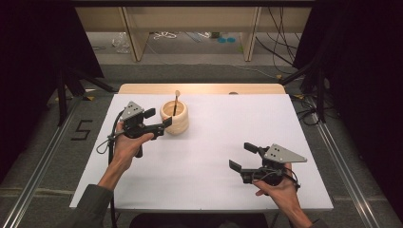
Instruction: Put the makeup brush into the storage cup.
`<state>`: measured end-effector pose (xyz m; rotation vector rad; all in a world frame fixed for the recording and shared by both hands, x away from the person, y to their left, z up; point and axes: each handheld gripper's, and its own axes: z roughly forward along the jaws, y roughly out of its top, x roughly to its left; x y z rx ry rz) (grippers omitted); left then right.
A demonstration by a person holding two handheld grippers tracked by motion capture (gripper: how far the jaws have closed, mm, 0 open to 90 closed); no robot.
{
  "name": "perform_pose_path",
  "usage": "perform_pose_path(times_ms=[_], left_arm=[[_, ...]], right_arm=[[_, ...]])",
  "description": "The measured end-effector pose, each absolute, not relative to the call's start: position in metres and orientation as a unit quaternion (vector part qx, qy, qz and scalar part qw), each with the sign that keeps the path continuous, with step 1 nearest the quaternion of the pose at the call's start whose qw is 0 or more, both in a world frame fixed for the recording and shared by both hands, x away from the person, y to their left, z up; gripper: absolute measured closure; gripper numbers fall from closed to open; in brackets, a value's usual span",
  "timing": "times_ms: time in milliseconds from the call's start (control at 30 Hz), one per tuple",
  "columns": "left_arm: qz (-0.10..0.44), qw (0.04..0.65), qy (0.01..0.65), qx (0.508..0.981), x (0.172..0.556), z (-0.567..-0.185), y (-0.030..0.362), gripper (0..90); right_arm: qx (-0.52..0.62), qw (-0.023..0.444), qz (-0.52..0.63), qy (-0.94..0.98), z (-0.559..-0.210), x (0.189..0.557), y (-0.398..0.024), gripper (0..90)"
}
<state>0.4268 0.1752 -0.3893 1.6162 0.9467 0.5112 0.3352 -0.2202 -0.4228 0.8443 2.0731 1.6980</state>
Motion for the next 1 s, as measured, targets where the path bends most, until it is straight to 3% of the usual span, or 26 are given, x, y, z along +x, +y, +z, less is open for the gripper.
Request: perform_pose_path(times_ms=[1000], left_arm=[[0.222,0.579,0.354,0.7,0.358,-0.406,0.182,19.6]], right_arm=[[0.299,0.169,0.596,0.726,-0.422,0.334,-0.22,16.1]])
